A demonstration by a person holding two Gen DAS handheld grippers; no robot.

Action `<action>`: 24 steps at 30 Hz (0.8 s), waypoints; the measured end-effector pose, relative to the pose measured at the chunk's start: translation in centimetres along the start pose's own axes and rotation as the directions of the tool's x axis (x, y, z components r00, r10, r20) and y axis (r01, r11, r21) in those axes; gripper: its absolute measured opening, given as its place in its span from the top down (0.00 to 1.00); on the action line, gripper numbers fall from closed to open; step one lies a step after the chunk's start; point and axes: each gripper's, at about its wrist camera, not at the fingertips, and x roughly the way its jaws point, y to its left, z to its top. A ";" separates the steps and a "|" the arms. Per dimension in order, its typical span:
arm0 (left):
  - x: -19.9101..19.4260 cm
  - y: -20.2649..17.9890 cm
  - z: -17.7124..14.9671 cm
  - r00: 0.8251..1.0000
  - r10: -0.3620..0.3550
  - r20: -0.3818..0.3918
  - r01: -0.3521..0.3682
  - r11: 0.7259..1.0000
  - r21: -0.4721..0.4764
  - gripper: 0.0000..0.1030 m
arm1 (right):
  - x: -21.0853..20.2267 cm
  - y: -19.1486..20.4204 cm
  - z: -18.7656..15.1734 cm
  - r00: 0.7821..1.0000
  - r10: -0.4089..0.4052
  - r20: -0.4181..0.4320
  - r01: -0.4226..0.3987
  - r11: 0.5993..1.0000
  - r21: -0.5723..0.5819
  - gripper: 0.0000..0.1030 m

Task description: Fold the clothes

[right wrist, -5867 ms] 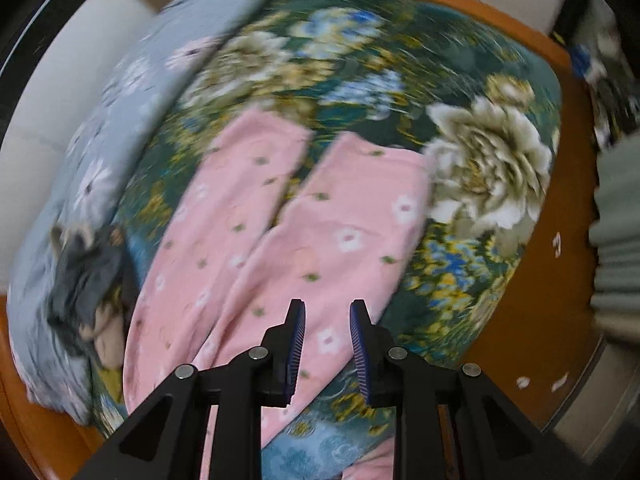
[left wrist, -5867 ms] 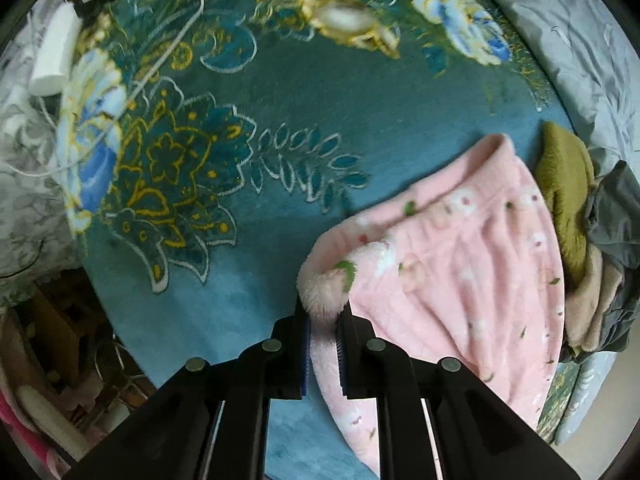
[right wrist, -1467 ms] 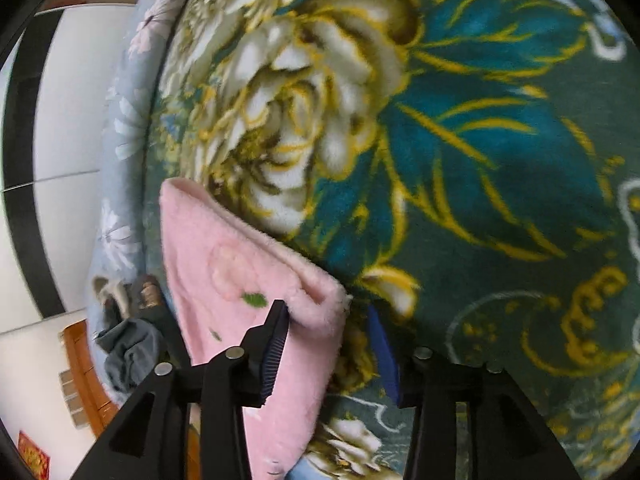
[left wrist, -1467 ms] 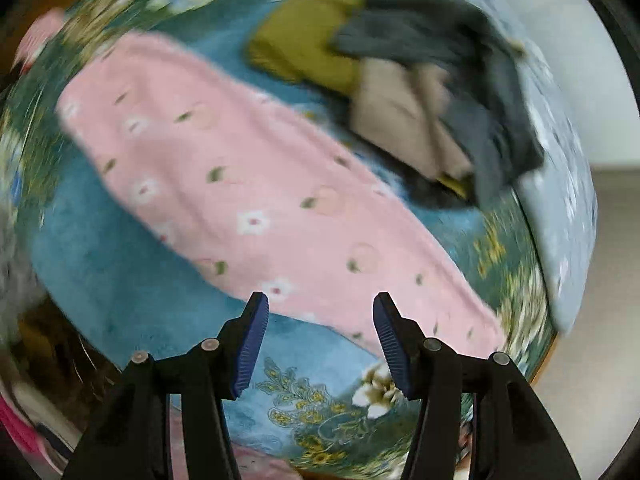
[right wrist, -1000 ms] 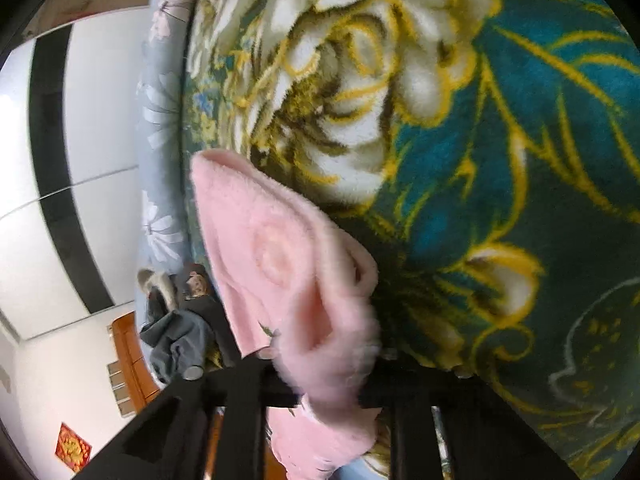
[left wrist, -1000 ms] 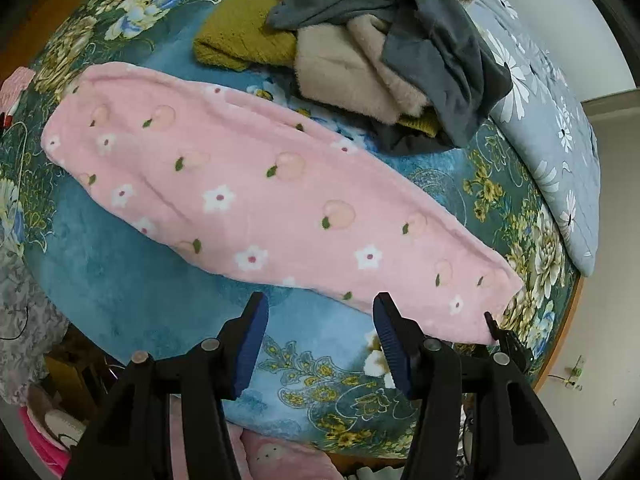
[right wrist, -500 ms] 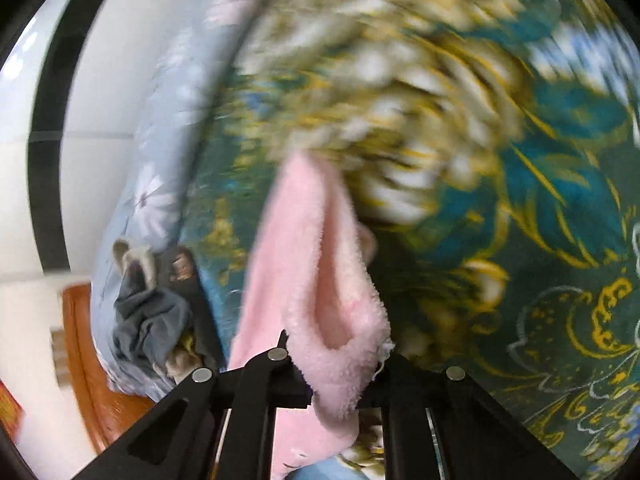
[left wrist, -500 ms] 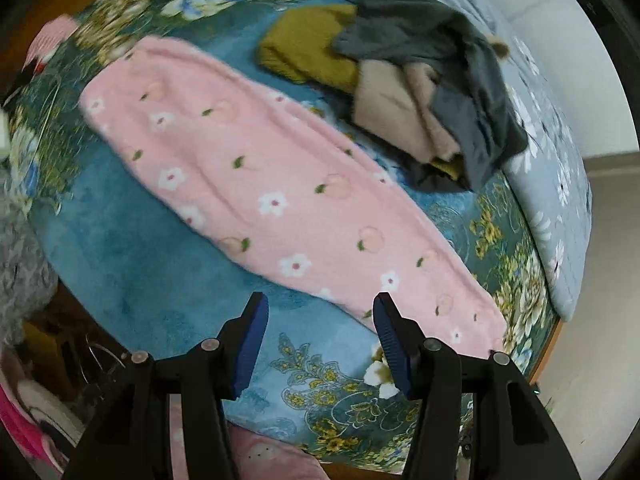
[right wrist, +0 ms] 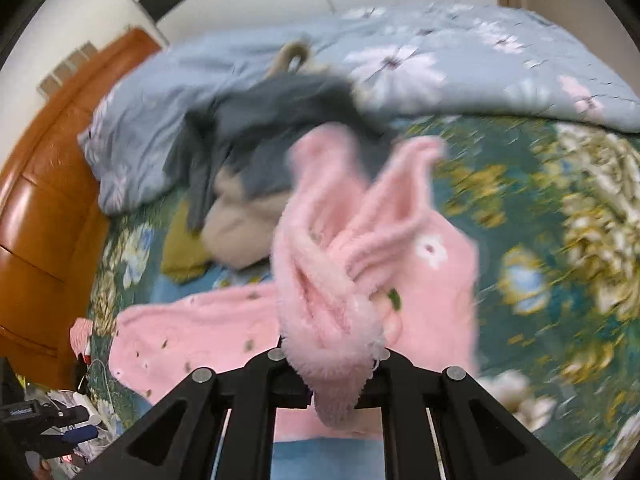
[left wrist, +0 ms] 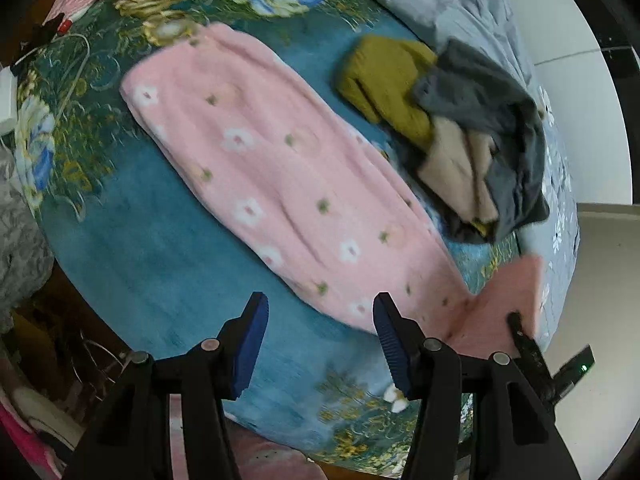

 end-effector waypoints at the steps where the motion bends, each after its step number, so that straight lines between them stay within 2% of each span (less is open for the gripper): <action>1: -0.4 0.9 0.9 1.000 -0.004 0.003 0.004 1.000 0.001 0.46 | 1.3 1.7 -0.5 1.000 -0.012 -0.026 0.012 1.000 -0.002 0.89; 4: -1.5 3.5 3.4 1.000 -0.003 0.015 0.003 1.000 0.018 0.46 | 5.1 5.7 -2.6 0.992 -0.052 -0.111 0.049 0.998 -0.029 0.89; 8: -2.0 6.8 5.8 0.999 0.033 0.010 -0.033 0.999 0.035 0.46 | 9.8 10.7 -5.8 0.970 -0.106 -0.220 0.090 0.993 -0.080 0.88; 11: -1.5 8.3 6.9 0.999 0.039 -0.010 -0.039 0.999 0.028 0.46 | 11.6 12.9 -7.7 0.947 -0.133 -0.293 0.101 0.987 -0.121 0.81; 12: -1.2 8.6 7.2 0.999 0.038 -0.019 -0.038 0.999 0.026 0.46 | 11.7 13.2 -8.2 0.941 -0.133 -0.312 0.098 0.987 -0.126 0.75; 13: -0.8 8.8 7.4 0.999 0.036 -0.029 -0.035 0.999 0.023 0.46 | 11.4 13.1 -8.6 0.940 -0.102 -0.325 0.069 0.992 -0.110 0.68; 15: 0.6 8.5 7.5 0.998 0.021 -0.061 -0.020 1.000 0.018 0.46 | 10.1 12.2 -9.2 0.941 -0.032 -0.337 0.013 0.998 -0.060 0.61; 18: 3.1 6.9 7.6 0.994 -0.010 -0.110 0.012 1.000 0.020 0.46 | 7.0 9.4 -9.5 0.951 0.008 -0.309 0.001 1.000 0.029 0.55; 21: 6.1 3.4 7.4 0.987 -0.059 -0.150 0.067 0.996 0.054 0.46 | 3.4 5.3 -9.1 0.962 -0.036 -0.271 0.067 0.992 0.108 0.53; 24: 8.8 -0.9 7.1 0.977 -0.110 -0.181 0.129 0.987 0.096 0.45 | 0.2 1.3 -8.5 0.964 -0.085 -0.252 0.132 0.976 0.176 0.53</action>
